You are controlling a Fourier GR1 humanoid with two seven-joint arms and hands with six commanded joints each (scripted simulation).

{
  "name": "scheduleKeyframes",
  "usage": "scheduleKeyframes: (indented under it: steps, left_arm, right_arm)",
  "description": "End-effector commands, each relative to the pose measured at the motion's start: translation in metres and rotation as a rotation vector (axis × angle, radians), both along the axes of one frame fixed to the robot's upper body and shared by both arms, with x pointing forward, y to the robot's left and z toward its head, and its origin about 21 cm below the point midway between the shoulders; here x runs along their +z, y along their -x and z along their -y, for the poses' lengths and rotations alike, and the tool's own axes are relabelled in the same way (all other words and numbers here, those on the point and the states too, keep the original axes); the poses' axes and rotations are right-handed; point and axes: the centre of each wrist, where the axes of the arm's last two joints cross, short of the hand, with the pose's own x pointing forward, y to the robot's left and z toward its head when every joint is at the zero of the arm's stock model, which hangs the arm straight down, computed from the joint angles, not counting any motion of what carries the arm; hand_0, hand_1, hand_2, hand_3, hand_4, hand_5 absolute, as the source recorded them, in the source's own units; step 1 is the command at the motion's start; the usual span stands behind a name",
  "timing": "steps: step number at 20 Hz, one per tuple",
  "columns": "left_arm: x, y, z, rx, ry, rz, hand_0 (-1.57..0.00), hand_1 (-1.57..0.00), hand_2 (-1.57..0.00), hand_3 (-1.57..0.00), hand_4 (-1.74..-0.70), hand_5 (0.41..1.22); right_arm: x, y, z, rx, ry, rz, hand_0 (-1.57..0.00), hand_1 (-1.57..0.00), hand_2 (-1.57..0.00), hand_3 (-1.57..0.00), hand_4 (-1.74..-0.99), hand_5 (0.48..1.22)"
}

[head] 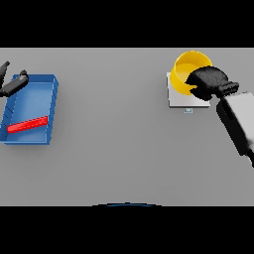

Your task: Pick up the red beaker and tilt it to pour out 1 green nut into yellow bowl. Pick up the yellow bowl and place it on the metallic measuring scale.

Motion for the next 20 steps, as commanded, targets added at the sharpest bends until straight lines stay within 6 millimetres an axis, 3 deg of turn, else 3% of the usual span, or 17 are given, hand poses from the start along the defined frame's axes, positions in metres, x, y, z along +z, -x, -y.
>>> scheduleKeyframes:
  steps: [1,8,10,11,13,15,17,20]
  left_arm:
    - [0.003,-0.001,0.000,0.005,0.002,0.005,0.00,0.00,0.00,0.00,-0.86,0.807]
    - [0.005,0.000,-0.004,0.003,0.000,0.000,0.00,0.00,0.00,0.00,-0.84,0.783]
    - [0.002,-0.001,0.001,-0.003,0.002,-0.008,0.00,0.00,0.00,0.00,-0.84,0.779]
    - [0.000,0.000,0.002,-0.006,-0.001,-0.005,0.00,0.00,0.00,0.00,-0.84,0.775]
    - [0.001,0.002,-0.002,-0.001,0.002,-0.006,0.00,0.00,0.00,0.00,-0.84,0.774]
    - [0.002,0.000,-0.002,0.007,0.008,-0.008,0.00,0.00,0.00,0.00,-0.83,0.768]
    - [0.002,0.001,0.001,0.001,0.018,-0.012,0.00,0.00,0.00,0.00,-0.84,0.764]
    - [0.001,0.001,-0.004,0.005,0.008,-0.011,0.00,0.00,0.00,0.00,-0.83,0.749]
  right_arm:
    - [-0.001,-0.002,0.000,-0.010,-0.004,-0.001,-1.57,-1.57,-1.39,-1.36,-1.741,1.221]
    - [-0.011,-0.001,0.003,-0.034,0.008,-0.027,-1.57,-1.57,-1.37,-1.45,-1.741,1.221]
    - [-0.013,0.000,0.003,-0.034,0.005,-0.037,-1.57,-1.50,-1.44,-1.25,-1.741,1.221]
    - [-0.013,-0.001,0.002,-0.042,0.005,-0.048,-1.56,-1.43,-1.34,-1.11,-1.682,1.221]
    - [-0.010,-0.001,0.007,-0.058,-0.010,-0.062,-1.33,-1.12,-1.01,-0.82,-1.592,1.074]
    - [-0.009,-0.002,0.005,-0.081,-0.040,-0.081,-0.95,-0.81,-0.71,-0.58,-1.535,0.965]
    - [-0.009,-0.004,0.005,-0.095,-0.051,-0.098,-0.61,-0.56,-0.47,-0.39,-1.496,0.890]
    - [-0.010,-0.004,0.004,-0.094,-0.043,-0.104,-0.31,-0.30,-0.24,-0.21,-1.461,0.833]
